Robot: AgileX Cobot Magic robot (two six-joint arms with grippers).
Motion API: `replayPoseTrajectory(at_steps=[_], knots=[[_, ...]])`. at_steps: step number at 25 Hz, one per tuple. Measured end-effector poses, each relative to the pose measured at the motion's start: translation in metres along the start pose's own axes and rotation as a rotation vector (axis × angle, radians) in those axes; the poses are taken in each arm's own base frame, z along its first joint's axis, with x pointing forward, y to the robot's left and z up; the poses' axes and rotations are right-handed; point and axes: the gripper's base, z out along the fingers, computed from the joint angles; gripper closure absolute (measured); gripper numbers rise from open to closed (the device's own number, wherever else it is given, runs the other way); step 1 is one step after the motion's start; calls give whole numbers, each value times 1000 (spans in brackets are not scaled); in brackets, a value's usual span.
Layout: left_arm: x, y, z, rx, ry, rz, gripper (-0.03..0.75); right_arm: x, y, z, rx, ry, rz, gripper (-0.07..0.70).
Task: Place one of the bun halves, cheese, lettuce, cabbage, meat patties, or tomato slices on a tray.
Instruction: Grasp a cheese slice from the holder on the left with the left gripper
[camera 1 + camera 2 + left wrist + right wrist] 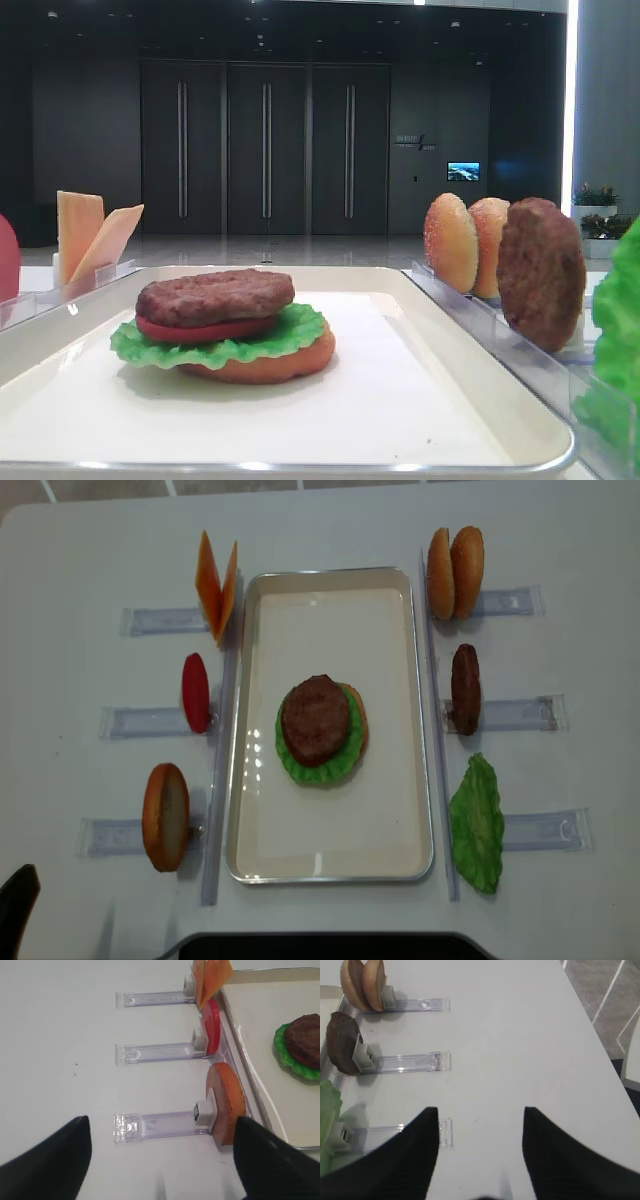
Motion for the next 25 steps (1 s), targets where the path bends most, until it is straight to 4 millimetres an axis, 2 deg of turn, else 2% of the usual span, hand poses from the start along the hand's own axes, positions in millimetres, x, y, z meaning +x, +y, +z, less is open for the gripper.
replayPoseTrajectory(at_steps=[4, 8, 10, 13, 16, 19, 25], knots=[[0, 2, 0, -20, -1, 5, 34, 0, 0, 0, 0, 0, 0, 269], [-4, 5, 3, -59, 41, 3, 88, 0, 0, 0, 0, 0, 0, 269], [-14, 5, 12, -71, 130, -20, 112, 0, 0, 0, 0, 0, 0, 269], [-36, 2, 39, -83, 297, -53, 125, 0, 0, 0, 0, 0, 0, 269], [-63, 0, 77, -105, 477, -36, 127, 0, 0, 0, 0, 0, 0, 269], [-93, -3, 128, -126, 632, 1, 127, 0, 0, 0, 0, 0, 0, 269], [-159, -13, 235, -104, 714, 23, 128, 0, 0, 0, 0, 0, 0, 269]])
